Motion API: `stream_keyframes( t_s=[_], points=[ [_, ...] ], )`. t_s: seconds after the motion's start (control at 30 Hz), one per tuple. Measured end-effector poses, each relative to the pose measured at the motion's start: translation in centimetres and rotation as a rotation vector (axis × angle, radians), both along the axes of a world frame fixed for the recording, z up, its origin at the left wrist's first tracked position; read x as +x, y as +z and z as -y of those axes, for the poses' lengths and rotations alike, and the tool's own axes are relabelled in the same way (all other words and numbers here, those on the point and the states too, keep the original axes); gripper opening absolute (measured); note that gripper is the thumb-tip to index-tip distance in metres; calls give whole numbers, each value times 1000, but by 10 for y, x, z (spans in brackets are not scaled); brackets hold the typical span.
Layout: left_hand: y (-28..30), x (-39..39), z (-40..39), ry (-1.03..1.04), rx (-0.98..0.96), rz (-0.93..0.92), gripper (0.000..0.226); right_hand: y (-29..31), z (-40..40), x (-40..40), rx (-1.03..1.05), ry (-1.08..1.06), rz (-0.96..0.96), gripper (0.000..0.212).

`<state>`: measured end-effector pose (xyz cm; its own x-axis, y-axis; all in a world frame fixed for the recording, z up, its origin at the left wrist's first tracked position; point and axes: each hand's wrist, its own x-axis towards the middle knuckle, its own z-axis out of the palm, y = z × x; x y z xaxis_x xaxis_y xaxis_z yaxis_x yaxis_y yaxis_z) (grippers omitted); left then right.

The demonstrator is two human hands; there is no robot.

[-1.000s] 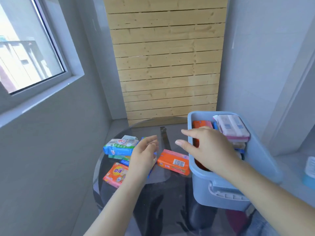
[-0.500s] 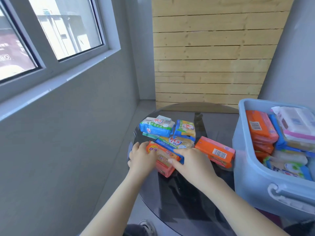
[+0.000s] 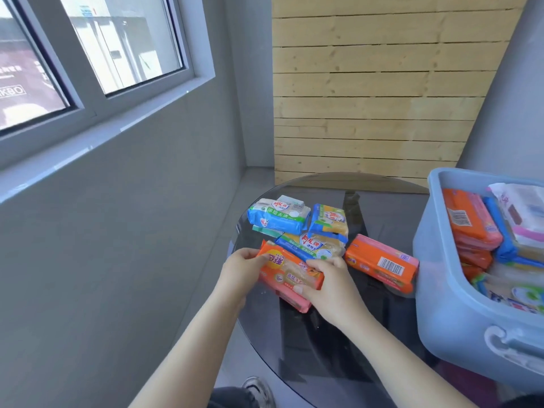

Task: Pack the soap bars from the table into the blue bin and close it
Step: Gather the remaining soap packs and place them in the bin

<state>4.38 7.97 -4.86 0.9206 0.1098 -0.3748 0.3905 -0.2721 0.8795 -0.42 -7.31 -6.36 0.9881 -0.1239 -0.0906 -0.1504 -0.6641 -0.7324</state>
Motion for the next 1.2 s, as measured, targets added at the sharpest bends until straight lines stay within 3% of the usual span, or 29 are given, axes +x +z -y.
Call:
stream_keyframes(
  t_s=[0.17, 0.27, 0.37, 0.47, 0.57, 0.63, 0.8, 1.0, 1.1, 1.2],
  points=[
    [15, -4, 2, 20, -279, 118, 25, 9, -4, -5, 285, -80, 82, 36],
    [28, 0, 6, 18, -426, 198, 37, 27, 0, -2, 300, -79, 135, 24],
    [40, 10, 15, 9, -474, 212, 45, 44, 13, 10, 256, -58, 129, 23],
    [49, 24, 37, 15, -450, 209, 51, 53, 23, 23, 406, -93, 111, 16],
    [54, 40, 62, -41, -474, 253, 31, 56, 29, 42, 583, -309, 201, 33],
    [51, 46, 76, -122, -383, 260, 24, 54, 35, 58, 516, -430, 215, 44],
    [33, 53, 95, -290, -2, 264, 31, 35, 45, 90, 358, -524, 187, 51],
    [25, 57, 107, -290, 263, 362, 44, 19, 51, 103, -9, -589, 10, 54],
    [29, 58, 110, -270, 286, 318, 37, 22, 56, 105, 260, -490, -86, 52],
    [34, 57, 111, -239, 153, 237, 26, 28, 55, 102, 493, -494, -82, 48]
  ],
)
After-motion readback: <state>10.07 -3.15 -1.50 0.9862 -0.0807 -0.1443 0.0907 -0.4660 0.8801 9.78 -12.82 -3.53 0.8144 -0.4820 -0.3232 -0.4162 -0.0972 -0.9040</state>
